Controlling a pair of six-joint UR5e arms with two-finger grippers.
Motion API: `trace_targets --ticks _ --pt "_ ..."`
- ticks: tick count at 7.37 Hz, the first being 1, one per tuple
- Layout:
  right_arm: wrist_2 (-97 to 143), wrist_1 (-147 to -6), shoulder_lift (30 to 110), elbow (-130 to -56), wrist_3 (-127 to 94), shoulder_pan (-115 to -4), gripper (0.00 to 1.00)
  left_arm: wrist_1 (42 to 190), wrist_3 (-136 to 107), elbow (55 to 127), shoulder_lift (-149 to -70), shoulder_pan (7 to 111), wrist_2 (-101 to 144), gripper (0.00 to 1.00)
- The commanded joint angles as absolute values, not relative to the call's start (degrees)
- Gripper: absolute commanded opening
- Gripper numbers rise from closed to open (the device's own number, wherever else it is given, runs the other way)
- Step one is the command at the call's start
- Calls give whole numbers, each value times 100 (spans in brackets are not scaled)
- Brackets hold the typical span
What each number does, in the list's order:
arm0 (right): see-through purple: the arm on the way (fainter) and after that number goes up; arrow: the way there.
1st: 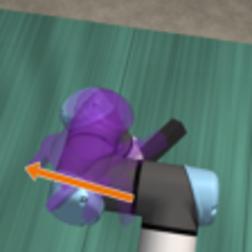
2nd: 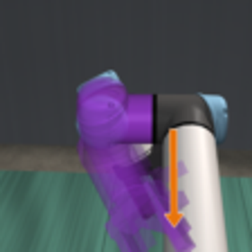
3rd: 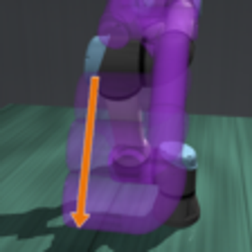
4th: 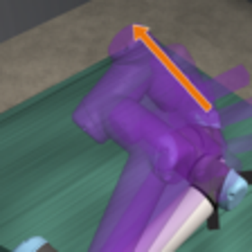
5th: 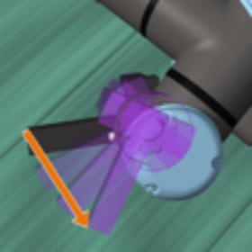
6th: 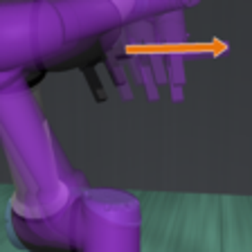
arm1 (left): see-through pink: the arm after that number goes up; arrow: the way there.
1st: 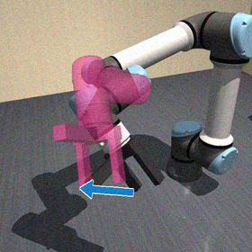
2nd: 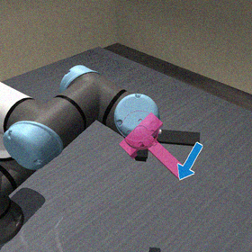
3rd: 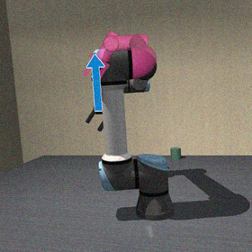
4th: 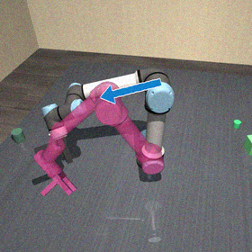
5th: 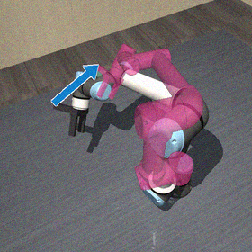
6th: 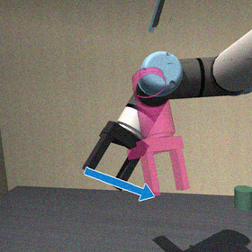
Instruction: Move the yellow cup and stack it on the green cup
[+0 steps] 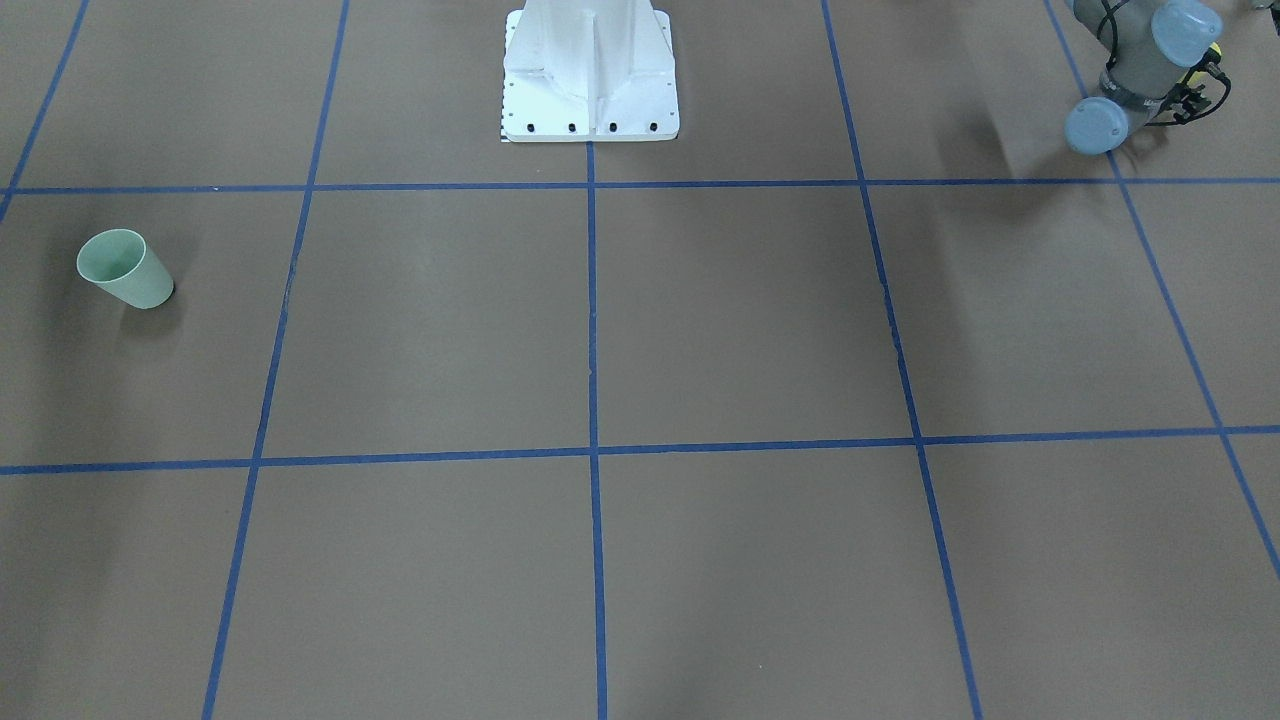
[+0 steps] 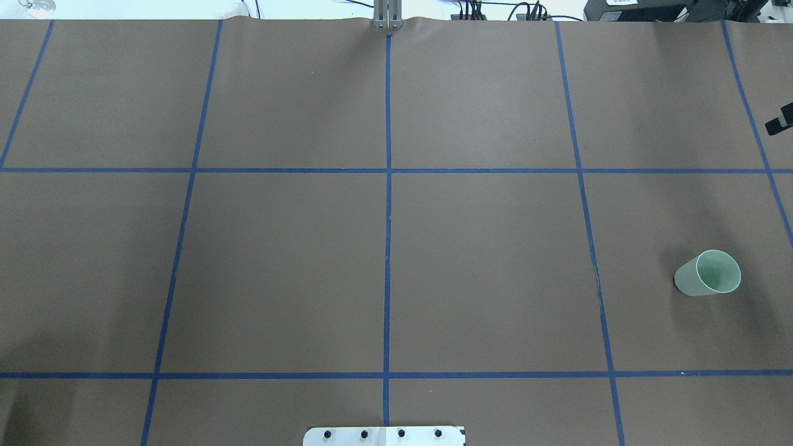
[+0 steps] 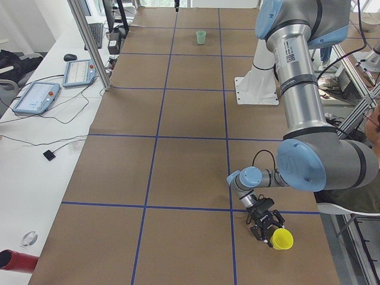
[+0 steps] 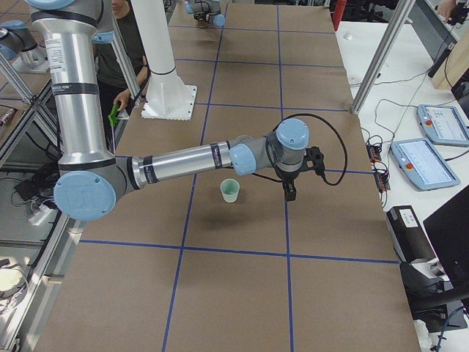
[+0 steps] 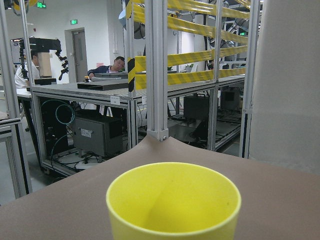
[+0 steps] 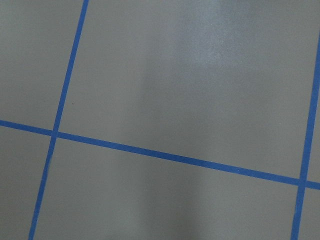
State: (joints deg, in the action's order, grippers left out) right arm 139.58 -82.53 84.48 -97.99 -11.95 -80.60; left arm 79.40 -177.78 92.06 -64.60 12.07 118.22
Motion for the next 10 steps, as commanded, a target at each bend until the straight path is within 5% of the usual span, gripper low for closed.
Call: trace_targets --ticks 1,10 --pt "13957 -8253 8446 -9800 -1195 -8060 100 7954 -17894 9193 -6434 1134 11821 27" --pt "13983 -8262 8481 -9791 -1222 -8060 100 8569 -16483 8553 -5757 1211 9234 24"
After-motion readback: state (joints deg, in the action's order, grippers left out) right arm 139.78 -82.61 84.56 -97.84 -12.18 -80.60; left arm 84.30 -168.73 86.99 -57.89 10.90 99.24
